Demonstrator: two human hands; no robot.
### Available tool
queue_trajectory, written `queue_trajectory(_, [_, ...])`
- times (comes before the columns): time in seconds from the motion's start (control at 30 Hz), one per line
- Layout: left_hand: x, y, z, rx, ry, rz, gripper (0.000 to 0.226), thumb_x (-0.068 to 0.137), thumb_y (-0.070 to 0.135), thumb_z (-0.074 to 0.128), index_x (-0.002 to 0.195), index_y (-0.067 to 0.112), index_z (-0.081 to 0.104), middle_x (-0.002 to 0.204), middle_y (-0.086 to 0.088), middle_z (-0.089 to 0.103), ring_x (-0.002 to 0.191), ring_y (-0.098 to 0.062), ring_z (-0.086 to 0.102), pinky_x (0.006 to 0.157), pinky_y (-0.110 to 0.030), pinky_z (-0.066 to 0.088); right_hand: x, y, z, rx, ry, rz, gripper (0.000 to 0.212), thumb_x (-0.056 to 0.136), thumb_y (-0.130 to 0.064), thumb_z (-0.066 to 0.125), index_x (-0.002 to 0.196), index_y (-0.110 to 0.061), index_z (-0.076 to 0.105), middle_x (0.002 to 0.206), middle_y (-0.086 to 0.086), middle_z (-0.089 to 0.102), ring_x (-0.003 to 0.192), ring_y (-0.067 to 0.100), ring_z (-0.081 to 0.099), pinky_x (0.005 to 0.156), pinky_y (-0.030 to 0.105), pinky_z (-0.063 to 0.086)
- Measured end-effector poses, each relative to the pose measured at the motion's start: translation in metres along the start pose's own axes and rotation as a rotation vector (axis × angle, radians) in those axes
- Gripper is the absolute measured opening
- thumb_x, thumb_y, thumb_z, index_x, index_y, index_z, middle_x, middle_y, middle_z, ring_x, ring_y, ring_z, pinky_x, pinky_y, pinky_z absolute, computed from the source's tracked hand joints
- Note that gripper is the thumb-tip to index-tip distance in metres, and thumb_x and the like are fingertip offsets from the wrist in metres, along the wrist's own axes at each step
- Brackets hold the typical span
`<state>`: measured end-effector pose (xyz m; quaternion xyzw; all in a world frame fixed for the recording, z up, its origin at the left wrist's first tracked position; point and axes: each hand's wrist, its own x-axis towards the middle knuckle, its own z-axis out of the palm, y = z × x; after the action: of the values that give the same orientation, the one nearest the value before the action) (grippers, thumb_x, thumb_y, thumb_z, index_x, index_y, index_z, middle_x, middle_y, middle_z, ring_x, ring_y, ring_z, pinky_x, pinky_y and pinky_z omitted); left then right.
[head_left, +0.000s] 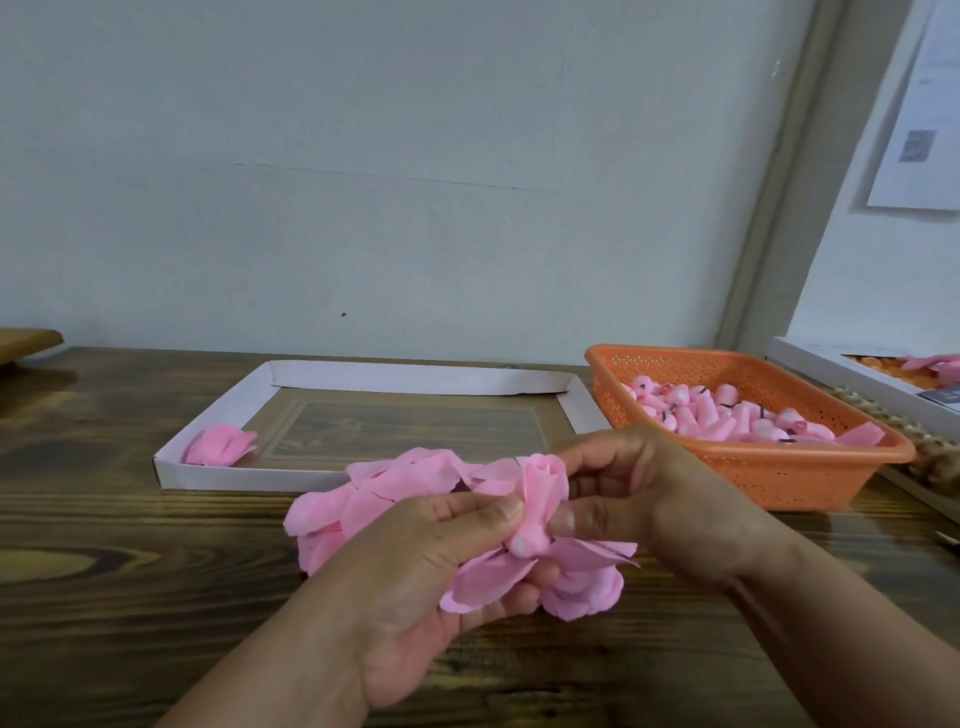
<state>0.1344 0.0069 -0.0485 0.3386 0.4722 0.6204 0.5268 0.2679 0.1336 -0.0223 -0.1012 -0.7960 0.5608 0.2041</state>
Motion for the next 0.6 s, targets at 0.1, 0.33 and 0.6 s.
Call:
queue_trajectory(0.1, [0.000,-0.002,0.001,-0.017,0.018,-0.031,0.018,0.064,0.023,0.069,0.066,0.006,0.076,0.072,-0.014,0.071,0.064,-0.020,0.069,0.053,-0.023,0.054,0.000,-0.001,0.003,-0.007,0.046,-0.014,0.016,0.067,-0.006,0.075,0.083,-0.006,0.072,0.084,0.021,0.068,0.078,0.032,0.060,0.073,0.055,0.049])
queue_trajectory(0.33, [0.002,-0.006,-0.002,-0.019,0.065,-0.068,0.019,0.063,0.020,0.067,0.066,0.003,0.076,0.072,-0.019,0.071,0.062,-0.022,0.070,0.049,-0.023,0.052,0.000,0.002,0.010,-0.010,0.063,0.007,0.027,0.075,0.012,0.067,0.090,-0.009,0.072,0.085,0.015,0.072,0.076,0.024,0.068,0.074,0.036,0.056])
queue_trajectory(0.6, [0.001,-0.004,-0.003,-0.018,0.063,-0.080,0.017,0.063,0.018,0.069,0.066,0.003,0.076,0.069,-0.016,0.071,0.059,-0.019,0.069,0.048,-0.023,0.052,0.001,0.004,0.012,0.101,0.062,0.005,0.028,0.074,0.017,0.063,0.092,-0.002,0.070,0.088,0.020,0.071,0.076,0.024,0.068,0.072,0.031,0.057])
